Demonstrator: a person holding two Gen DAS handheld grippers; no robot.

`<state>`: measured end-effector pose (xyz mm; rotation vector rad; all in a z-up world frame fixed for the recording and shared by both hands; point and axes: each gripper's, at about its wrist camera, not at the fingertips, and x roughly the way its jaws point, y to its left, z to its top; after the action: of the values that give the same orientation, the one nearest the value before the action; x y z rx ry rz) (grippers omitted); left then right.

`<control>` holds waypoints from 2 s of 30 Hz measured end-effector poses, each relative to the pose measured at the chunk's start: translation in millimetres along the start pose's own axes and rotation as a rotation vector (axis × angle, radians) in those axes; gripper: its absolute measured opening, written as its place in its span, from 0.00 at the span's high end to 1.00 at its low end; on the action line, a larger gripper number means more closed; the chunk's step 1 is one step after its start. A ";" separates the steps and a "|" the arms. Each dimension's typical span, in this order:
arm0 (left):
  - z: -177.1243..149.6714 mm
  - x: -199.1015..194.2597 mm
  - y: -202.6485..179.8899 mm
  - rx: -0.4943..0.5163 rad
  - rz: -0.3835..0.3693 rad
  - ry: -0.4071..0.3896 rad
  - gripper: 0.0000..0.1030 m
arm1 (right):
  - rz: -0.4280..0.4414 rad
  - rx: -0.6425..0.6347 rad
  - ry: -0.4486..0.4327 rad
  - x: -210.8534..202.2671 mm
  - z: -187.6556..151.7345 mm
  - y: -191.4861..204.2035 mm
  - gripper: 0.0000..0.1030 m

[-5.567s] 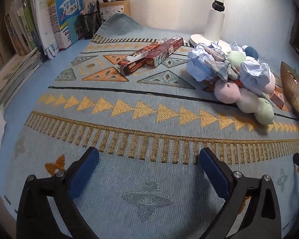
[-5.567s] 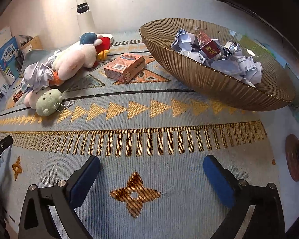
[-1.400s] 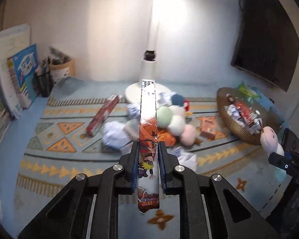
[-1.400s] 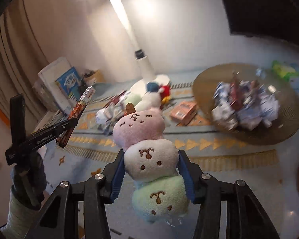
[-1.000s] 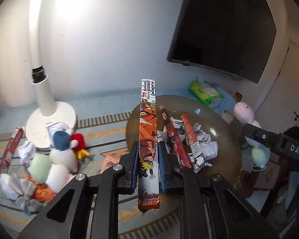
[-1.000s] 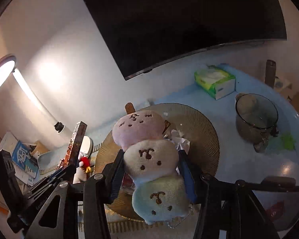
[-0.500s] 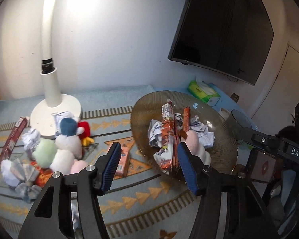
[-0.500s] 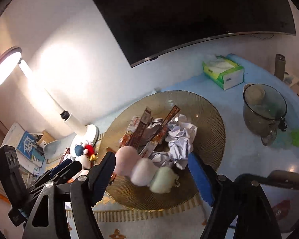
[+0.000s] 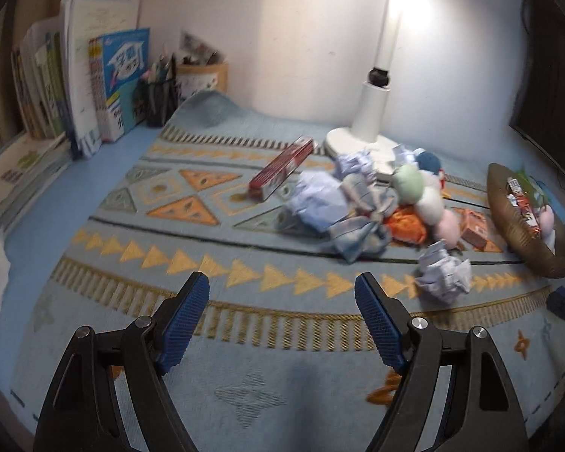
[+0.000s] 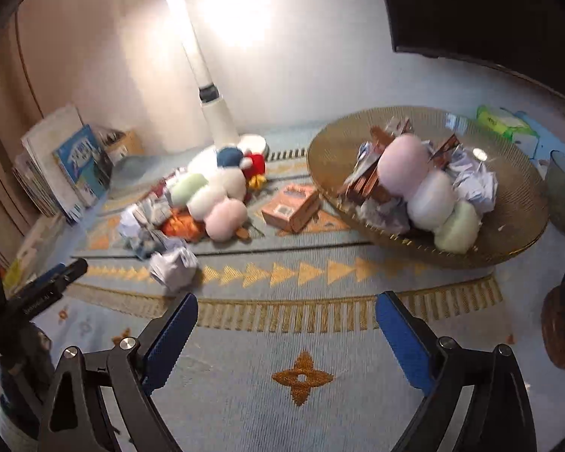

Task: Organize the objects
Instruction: 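Move both grippers back over the rug toward the toy pile, then grasp the dark red box with the left gripper while the right grasps a crumpled paper ball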

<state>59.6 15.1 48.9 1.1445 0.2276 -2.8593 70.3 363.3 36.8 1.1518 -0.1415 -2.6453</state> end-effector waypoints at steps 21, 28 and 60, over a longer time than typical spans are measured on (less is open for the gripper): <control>-13.3 38.8 -3.9 0.050 0.105 0.148 0.13 | -0.128 -0.052 0.168 62.7 -13.2 6.1 0.00; -13.1 39.1 -5.4 0.059 0.098 0.155 0.09 | -0.134 -0.057 0.170 63.7 -12.4 7.0 0.00; 119.0 135.9 -13.6 0.219 -0.107 0.101 0.25 | 0.182 -0.059 0.177 108.9 25.0 79.6 0.01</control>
<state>-121.3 10.6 41.8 1.3549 -0.0235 -2.9824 -4.1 257.2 -8.1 1.2822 -0.1279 -2.3630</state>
